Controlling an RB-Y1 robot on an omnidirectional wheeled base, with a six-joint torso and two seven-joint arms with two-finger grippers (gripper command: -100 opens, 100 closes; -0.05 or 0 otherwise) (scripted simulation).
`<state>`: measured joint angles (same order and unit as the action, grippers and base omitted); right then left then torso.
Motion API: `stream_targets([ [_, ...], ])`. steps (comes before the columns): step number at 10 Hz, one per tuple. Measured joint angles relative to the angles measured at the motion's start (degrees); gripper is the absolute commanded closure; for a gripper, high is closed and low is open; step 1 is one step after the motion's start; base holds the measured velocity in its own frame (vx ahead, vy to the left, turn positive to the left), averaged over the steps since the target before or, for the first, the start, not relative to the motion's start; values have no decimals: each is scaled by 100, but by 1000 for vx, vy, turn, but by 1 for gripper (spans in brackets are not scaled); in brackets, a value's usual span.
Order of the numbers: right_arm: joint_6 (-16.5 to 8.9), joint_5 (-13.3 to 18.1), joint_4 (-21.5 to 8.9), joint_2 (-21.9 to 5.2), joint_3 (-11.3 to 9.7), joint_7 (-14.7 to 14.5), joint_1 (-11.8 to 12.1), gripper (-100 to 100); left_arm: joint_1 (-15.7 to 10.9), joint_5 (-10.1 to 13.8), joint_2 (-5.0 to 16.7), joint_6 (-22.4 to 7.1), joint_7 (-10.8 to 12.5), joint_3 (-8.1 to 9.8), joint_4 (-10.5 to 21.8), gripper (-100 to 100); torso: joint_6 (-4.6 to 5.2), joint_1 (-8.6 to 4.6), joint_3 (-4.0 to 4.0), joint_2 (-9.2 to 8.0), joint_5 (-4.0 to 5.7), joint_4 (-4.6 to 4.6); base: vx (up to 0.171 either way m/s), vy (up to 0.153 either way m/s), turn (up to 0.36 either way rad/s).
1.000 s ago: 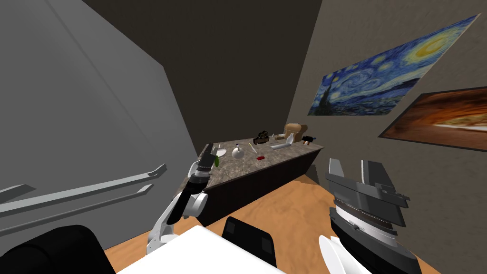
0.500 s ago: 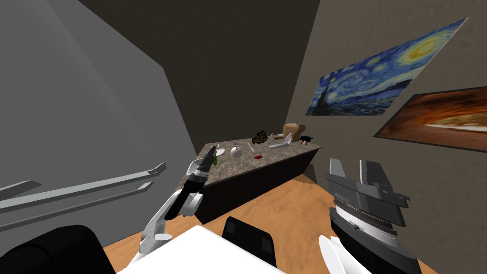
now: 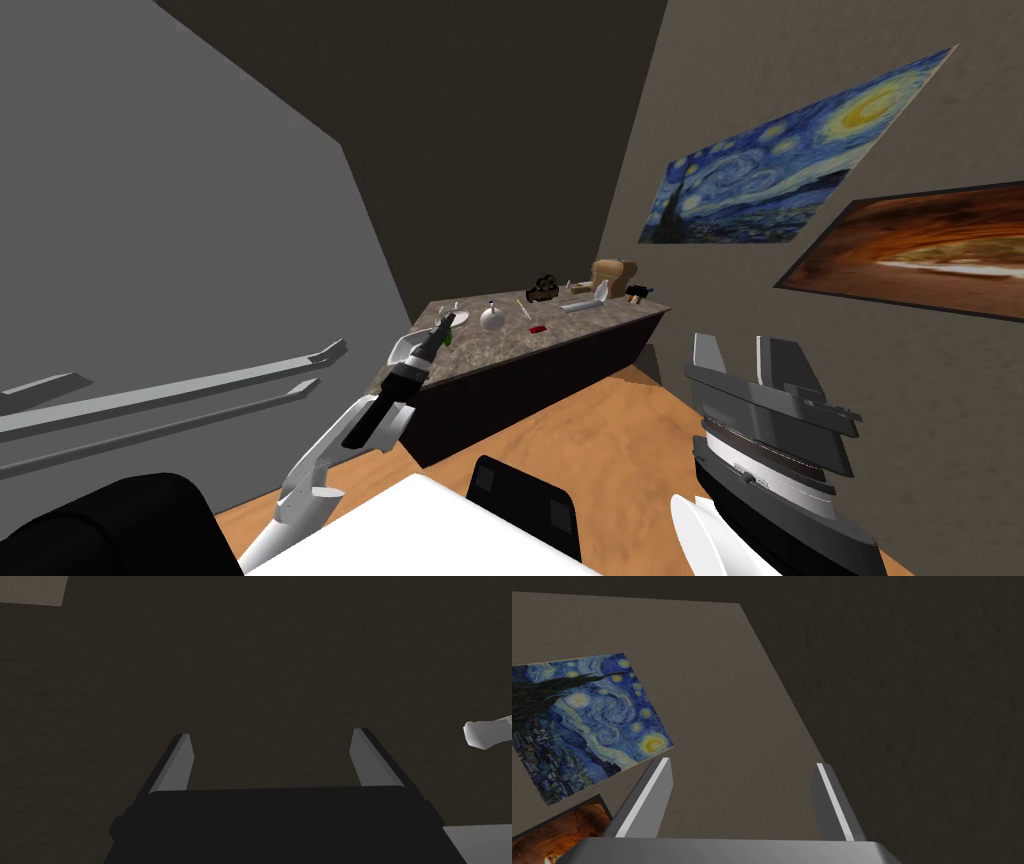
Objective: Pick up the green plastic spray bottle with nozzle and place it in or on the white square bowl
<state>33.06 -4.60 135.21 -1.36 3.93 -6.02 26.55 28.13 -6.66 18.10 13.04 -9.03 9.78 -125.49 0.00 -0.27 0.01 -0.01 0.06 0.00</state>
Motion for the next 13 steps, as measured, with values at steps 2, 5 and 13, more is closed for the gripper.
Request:
stream_targets([
  [2, 0, 0, 0, 0, 0, 0, 0, 0, 63, -102, 226, -209, -76, 132, 133, -100, 0, 2, -2, 4, 0, -1, 11, -68, -4],
  [5, 0, 0, 0, 0, 0, 0, 0, 0, 172, -205, 560, -538, -157, 339, 284, -100, 0, 11, -4, 7, -2, -1, 17, -46, -7],
  [13, 0, 0, 0, -1, 1, 0, 1, 0, 297, -523, 1251, -1378, -564, 706, 1025, -100, 1, 15, -17, 30, -3, -7, 54, -41, -15],
])
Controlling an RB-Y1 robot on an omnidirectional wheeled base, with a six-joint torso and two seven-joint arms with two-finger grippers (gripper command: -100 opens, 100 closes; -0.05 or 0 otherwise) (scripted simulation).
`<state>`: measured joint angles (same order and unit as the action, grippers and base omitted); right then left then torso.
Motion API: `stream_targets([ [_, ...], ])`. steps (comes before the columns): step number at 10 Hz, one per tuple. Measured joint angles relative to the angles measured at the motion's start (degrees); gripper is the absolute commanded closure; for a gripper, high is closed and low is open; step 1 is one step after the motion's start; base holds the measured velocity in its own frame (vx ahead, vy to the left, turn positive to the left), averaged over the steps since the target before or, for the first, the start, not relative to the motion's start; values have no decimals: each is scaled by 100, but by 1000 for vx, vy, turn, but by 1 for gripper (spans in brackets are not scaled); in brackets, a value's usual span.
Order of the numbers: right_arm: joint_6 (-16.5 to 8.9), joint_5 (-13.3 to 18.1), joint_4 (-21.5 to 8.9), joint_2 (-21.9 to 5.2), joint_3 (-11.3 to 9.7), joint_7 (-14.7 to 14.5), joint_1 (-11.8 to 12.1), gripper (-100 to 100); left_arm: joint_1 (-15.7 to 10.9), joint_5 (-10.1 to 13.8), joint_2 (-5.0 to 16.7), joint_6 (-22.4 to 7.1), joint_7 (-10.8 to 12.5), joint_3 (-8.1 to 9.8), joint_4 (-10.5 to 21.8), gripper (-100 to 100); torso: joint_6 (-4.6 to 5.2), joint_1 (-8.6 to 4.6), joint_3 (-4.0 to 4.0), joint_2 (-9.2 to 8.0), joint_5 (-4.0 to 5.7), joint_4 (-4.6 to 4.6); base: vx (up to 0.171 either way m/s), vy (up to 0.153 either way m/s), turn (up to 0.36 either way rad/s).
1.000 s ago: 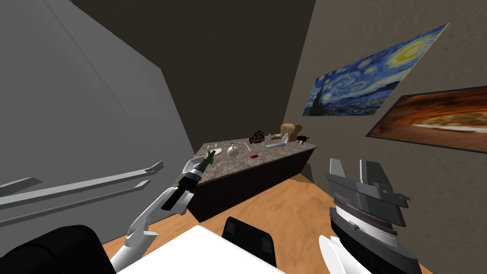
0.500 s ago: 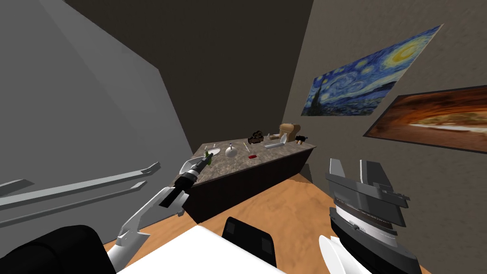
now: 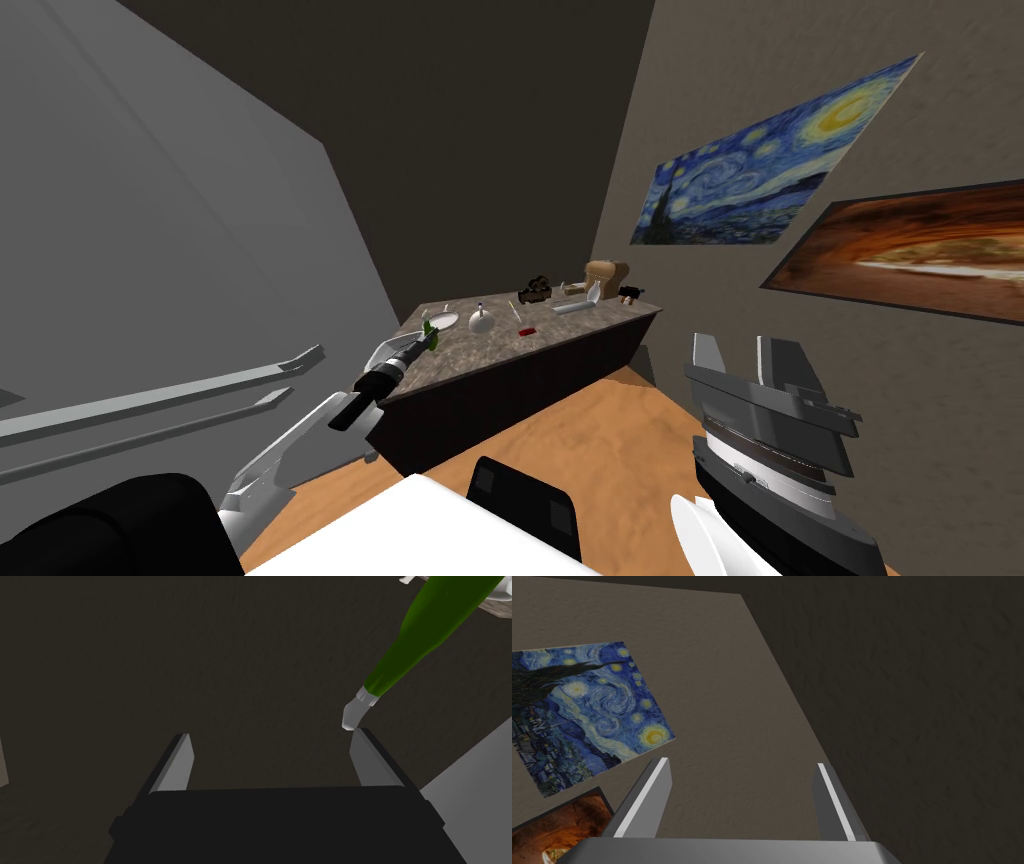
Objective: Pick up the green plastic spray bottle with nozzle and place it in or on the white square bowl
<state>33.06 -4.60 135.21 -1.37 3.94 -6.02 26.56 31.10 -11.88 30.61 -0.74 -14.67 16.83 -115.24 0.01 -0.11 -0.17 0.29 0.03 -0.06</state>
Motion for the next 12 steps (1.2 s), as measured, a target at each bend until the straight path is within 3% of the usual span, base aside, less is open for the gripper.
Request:
stream_targets([
  [3, 0, 0, 0, 0, 0, 0, 0, 0, -21, -92, 298, -422, -157, 95, 328, -100, 0, 2, -2, 2, -1, -1, 89, -35, -29],
  [4, 0, 0, 0, 0, 0, 0, 0, 0, 105, -126, 430, -675, -240, 155, 317, -100, -1, 1, -6, 10, 1, -2, 106, -20, -10],
  [7, 0, 0, 0, 0, 0, 0, 1, 0, 175, -239, 583, -827, -430, 293, 847, -100, -1, 6, -11, 18, -1, -4, 112, -25, -25],
  [12, 0, 0, 0, 0, 0, 0, 0, 0, 364, -310, 902, -1308, -659, 463, 1270, -100, -1, 6, -6, 9, -1, -3, 87, -22, -22],
])
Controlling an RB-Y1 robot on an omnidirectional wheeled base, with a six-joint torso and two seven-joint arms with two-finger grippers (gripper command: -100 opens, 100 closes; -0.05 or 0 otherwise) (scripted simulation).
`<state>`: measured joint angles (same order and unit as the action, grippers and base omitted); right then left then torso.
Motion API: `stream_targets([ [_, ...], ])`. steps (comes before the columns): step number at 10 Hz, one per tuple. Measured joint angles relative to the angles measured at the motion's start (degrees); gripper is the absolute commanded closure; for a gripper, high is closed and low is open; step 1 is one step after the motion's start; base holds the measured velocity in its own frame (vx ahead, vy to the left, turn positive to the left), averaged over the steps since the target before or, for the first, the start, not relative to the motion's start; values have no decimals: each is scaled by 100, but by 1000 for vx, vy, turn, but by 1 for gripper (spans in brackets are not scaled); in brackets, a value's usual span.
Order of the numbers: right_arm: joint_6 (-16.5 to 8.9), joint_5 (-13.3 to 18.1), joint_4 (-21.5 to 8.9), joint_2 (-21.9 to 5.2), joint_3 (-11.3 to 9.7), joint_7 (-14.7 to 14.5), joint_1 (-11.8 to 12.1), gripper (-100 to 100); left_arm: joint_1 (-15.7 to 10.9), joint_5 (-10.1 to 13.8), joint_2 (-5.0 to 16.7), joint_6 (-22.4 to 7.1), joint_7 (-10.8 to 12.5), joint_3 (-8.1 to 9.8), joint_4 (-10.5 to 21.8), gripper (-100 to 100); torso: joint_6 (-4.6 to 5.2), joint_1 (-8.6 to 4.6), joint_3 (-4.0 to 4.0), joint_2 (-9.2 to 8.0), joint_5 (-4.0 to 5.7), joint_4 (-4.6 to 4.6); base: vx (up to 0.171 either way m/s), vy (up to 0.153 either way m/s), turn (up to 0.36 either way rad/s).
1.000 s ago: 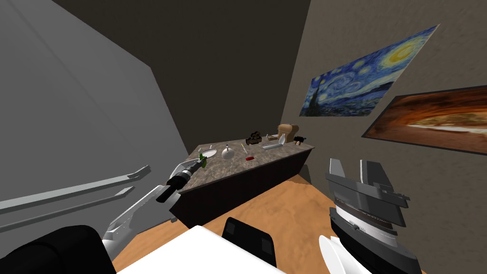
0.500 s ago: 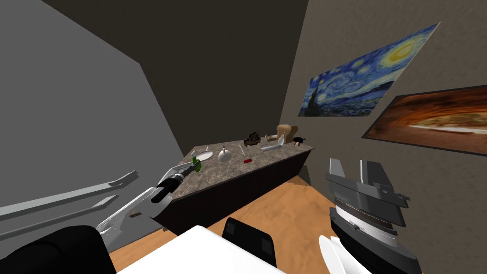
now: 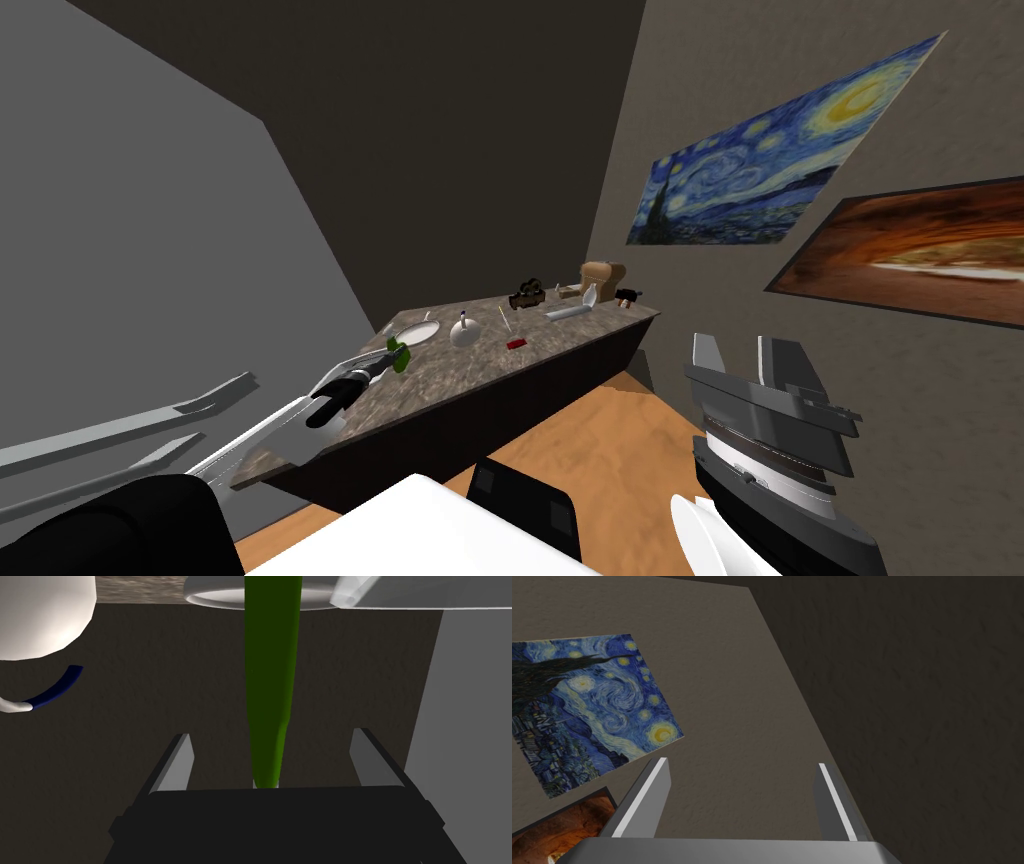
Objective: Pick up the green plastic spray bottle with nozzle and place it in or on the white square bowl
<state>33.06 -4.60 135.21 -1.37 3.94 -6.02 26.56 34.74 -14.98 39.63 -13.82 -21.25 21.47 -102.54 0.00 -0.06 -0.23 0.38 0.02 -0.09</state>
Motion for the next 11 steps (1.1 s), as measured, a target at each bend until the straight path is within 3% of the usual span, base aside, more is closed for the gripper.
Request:
stream_targets([
  [1, 0, 0, 0, 0, 0, 0, -1, 0, 1, -3, 4, -4, -10, 4, 20, 0, 0, 3, 10, -17, -1, 4, 8, -1, 0],
  [2, 0, 0, 0, 0, 0, 0, -1, 0, 0, -3, 4, -3, -9, 4, 17, -100, 0, 5, 17, -30, -1, 7, 0, 0, 0],
  [3, 0, 0, 0, 0, 0, 0, -1, 0, 0, -3, 4, -3, -9, 4, 17, 100, 0, 5, 21, -36, -1, 8, 0, 0, 0],
  [7, 0, 0, 0, 0, 0, 0, -1, 0, -2, -13, 16, 10, -26, 3, 10, 100, -8, 10, 23, -38, -9, 10, 0, 0, -3],
  [8, 0, 0, 0, 0, 0, 0, -1, 0, -1, -15, 18, 12, -29, 0, 9, 0, -11, 12, 24, -40, -10, 11, 0, 0, 0],
  [9, 0, 0, 0, 0, 0, 0, -1, 0, -5, -16, 22, 18, -32, 3, 1, 100, -11, 18, 22, -39, -18, 8, 0, 0, 0],
  [10, 0, 0, 0, 0, 0, 0, -1, 0, -6, -15, 22, 17, -30, 6, 1, 0, -10, 25, 20, -35, -21, 7, 0, 0, 0],
  [11, 0, 0, 0, 0, 0, 0, -1, 0, -6, -15, 22, 17, -30, 6, 1, 100, -10, 27, 19, -34, -21, 6, -100, -52, -48],
])
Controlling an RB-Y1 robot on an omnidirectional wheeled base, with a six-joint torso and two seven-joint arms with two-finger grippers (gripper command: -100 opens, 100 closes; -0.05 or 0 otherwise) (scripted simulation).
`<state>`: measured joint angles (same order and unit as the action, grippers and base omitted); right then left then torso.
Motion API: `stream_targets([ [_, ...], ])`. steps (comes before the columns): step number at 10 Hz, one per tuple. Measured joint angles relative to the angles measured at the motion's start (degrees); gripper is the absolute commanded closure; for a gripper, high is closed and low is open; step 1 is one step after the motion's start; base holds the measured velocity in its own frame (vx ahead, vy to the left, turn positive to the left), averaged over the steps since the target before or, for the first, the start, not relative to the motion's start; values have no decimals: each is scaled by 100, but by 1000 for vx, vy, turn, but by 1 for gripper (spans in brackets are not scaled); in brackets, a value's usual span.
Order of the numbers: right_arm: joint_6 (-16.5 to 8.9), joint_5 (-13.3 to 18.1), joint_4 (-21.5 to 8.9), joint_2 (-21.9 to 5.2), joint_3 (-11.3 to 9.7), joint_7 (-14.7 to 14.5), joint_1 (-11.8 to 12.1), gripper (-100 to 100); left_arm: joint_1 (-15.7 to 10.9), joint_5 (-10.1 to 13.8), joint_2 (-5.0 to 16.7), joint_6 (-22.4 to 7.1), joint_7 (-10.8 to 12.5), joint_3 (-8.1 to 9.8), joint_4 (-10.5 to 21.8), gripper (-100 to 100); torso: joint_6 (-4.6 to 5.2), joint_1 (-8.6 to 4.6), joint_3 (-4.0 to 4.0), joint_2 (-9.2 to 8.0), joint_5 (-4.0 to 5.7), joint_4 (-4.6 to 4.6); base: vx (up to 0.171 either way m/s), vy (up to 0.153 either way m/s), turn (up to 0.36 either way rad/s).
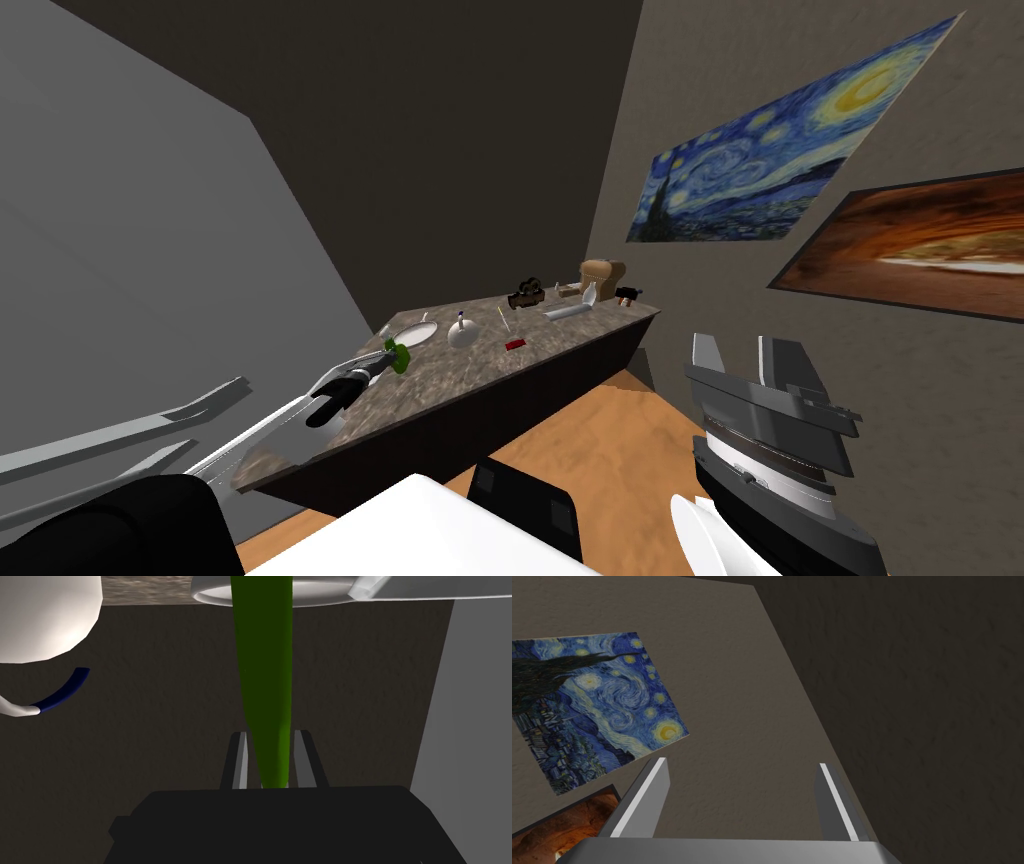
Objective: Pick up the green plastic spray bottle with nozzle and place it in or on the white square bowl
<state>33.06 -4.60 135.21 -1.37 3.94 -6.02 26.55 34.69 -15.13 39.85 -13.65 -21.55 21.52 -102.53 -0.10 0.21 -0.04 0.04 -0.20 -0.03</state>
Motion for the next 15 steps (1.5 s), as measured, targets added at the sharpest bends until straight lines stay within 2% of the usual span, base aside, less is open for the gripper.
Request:
stream_targets([
  [5, -1, 0, -1, 1, -1, 0, -3, 0, 268, 339, 94, 0, -122, 88, -164, 100, -31, -22, 50, -113, -45, -7, -207, -66, -23],
  [9, -1, 0, -1, 0, 0, 0, -2, 0, 525, 685, 166, -96, -176, 221, -261, 100, -65, 67, 58, -124, -48, -4, -181, 53, 19],
  [12, 0, 0, -1, -1, 1, 0, 0, 0, 677, 834, 335, -316, -109, 439, -499, 100, -76, 141, 27, -63, -45, -11, -18, 142, 57],
  [15, 0, 0, 0, -1, 1, 0, 2, 0, 863, 903, 574, -555, 21, 592, -825, 100, -62, 121, -16, 7, -43, -29, 118, 111, 26],
])
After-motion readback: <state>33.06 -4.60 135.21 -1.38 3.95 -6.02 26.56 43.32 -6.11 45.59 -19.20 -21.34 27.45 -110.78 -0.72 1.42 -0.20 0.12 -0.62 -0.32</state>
